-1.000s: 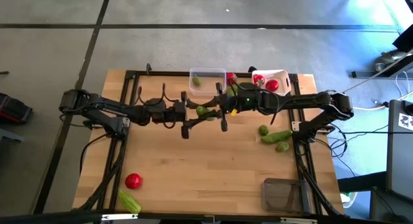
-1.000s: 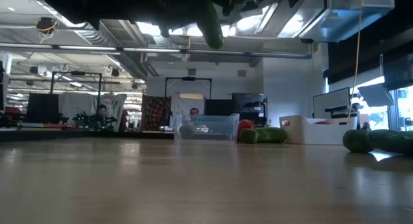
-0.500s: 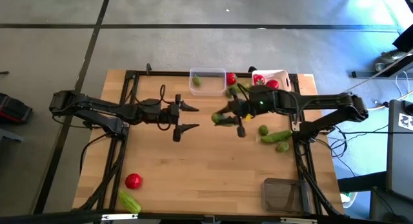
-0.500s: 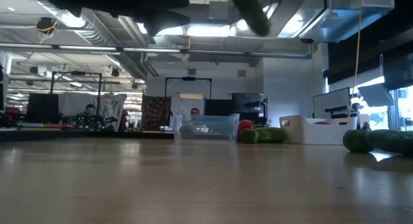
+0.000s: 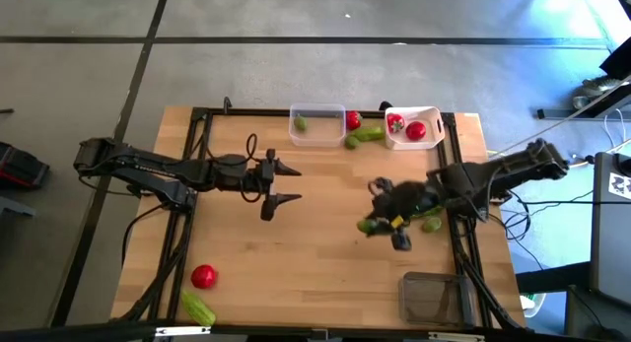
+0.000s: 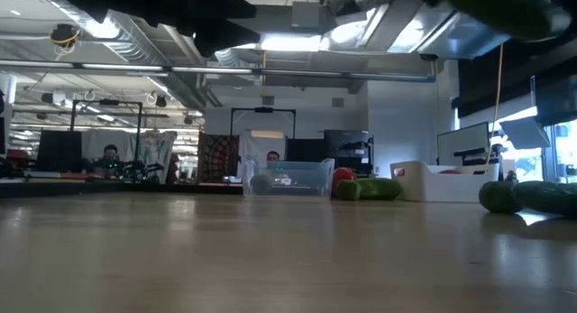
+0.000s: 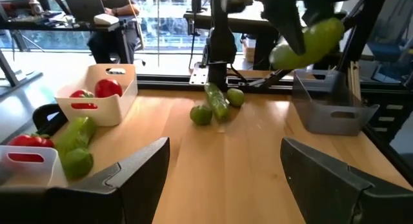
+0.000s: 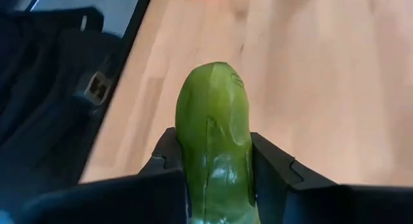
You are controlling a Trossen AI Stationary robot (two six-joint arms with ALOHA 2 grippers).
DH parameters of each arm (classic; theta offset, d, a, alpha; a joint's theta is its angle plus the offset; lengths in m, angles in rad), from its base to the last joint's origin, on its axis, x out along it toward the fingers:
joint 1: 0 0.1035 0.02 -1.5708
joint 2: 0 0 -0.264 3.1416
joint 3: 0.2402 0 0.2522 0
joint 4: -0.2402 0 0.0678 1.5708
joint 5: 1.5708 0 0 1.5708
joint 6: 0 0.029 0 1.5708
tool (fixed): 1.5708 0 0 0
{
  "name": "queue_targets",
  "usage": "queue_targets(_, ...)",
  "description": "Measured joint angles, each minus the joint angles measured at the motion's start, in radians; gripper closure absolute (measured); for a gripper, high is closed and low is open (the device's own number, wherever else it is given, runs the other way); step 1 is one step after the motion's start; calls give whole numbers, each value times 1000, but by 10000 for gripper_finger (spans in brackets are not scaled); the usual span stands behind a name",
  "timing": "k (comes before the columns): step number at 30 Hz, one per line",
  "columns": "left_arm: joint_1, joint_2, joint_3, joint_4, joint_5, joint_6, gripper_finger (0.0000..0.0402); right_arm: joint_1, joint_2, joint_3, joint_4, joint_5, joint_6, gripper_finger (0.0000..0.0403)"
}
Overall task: Sort produce into baskets
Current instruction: Put the green cucumber into the black bin
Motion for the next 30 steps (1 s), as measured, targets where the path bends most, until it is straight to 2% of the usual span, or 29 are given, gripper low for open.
queue_targets(7,0,0,0,1,0,-19,109,207,31,-1,-74,96,311,325)
queue_targets(10,0,0,0,1,0,-26,109,297,48,-13,-77,104,466,325)
queue_targets(17,0,0,0,0,0,-47,109,467,82,-171,-46,168,763,325)
queue_targets(21,0,1,0,14,0,-47,109,544,125,-219,-43,189,820,325)
queue_targets(25,0,1,0,14,0,-48,109,576,177,-224,-45,150,825,325)
queue_targets(30,0,1,0,16,0,-70,109,578,208,-225,-64,-2,872,325)
